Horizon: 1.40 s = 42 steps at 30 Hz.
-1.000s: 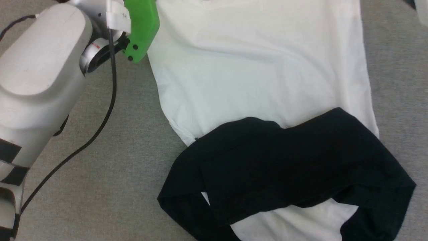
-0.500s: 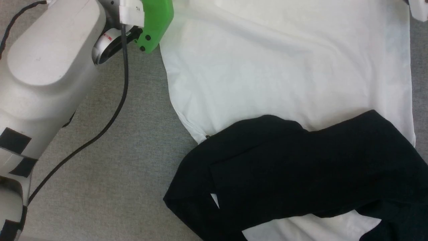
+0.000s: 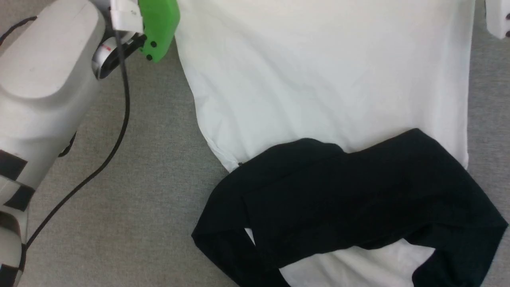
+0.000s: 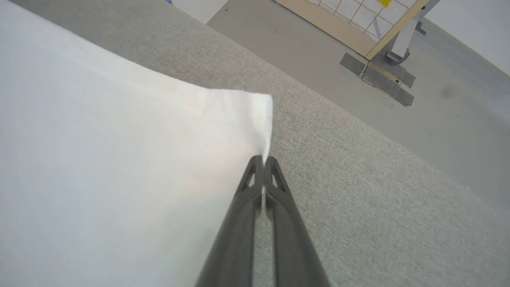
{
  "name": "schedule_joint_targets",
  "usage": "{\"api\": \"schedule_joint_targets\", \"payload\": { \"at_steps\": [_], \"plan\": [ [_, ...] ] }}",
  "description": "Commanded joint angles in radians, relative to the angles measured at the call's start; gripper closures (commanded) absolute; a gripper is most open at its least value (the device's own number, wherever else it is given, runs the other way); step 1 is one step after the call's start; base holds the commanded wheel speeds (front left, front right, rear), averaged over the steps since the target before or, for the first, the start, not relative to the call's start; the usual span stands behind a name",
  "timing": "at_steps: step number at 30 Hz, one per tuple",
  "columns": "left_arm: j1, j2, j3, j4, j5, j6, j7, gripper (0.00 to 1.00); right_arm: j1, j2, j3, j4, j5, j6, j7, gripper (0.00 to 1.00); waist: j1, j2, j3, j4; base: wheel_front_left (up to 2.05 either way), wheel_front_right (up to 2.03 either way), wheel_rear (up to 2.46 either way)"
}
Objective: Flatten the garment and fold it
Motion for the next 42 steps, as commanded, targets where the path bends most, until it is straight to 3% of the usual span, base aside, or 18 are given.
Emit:
{"api": "schedule_joint_targets", "payload": {
  "at_steps": [1, 6, 15, 22, 29, 34, 37, 42],
  "plan": [
    [0.015, 0.013, 0.003, 0.008, -0.01, -0.002, -0.015, 1.0, 0.022, -0.011, 0.007, -0.007, 0.006, -0.002, -0.047, 1.0, 0.0, 0.0, -0.069, -0.037, 0.0, 0.0, 0.0],
    [0.058, 0.045, 0.003, 0.011, 0.001, 0.009, -0.079, 1.0, 0.084, -0.013, 0.03, -0.013, -0.006, -0.002, -0.211, 1.0, 0.0, 0.0, -0.165, -0.067, 0.0, 0.0, 0.0],
    [0.201, 0.085, -0.006, -0.076, 0.009, 0.072, -0.187, 1.0, 0.217, 0.01, 0.027, -0.012, -0.035, -0.002, -0.437, 1.0, 0.0, 0.0, -0.329, -0.088, 0.0, 0.0, 0.0],
    [0.399, 0.193, -0.029, -0.269, -0.007, 0.147, -0.214, 1.0, 0.413, -0.027, 0.022, -0.121, -0.079, -0.002, -0.563, 1.0, 0.0, 0.0, -0.44, -0.096, 0.0, 0.0, 0.0],
    [0.631, 0.321, -0.048, -0.512, -0.075, 0.248, -0.206, 1.0, 0.651, -0.086, -0.031, -0.247, -0.104, -0.002, -0.601, 1.0, 0.0, 0.0, -0.521, -0.104, 0.0, 0.0, 0.0],
    [0.768, 0.412, -0.079, -0.668, -0.096, 0.332, -0.186, 1.0, 0.852, -0.123, -0.122, -0.355, -0.108, -0.002, -0.588, 1.0, 0.0, 0.0, -0.55, -0.11, 0.0, 0.0, 0.0],
    [0.836, 0.428, -0.111, -0.729, -0.101, 0.363, -0.177, 1.0, 0.971, -0.13, -0.168, -0.404, -0.113, -0.002, -0.563, 1.0, 0.0, 0.0, -0.551, -0.111, 0.0, 0.0, 0.0],
    [0.909, 0.39, -0.173, -0.715, -0.109, 0.362, -0.171, 1.0, 1.133, -0.102, -0.232, -0.421, -0.141, -0.002, -0.537, 1.0, 0.0, 0.0, -0.532, -0.109, 0.0, 0.0, 0.0]
  ]
}}
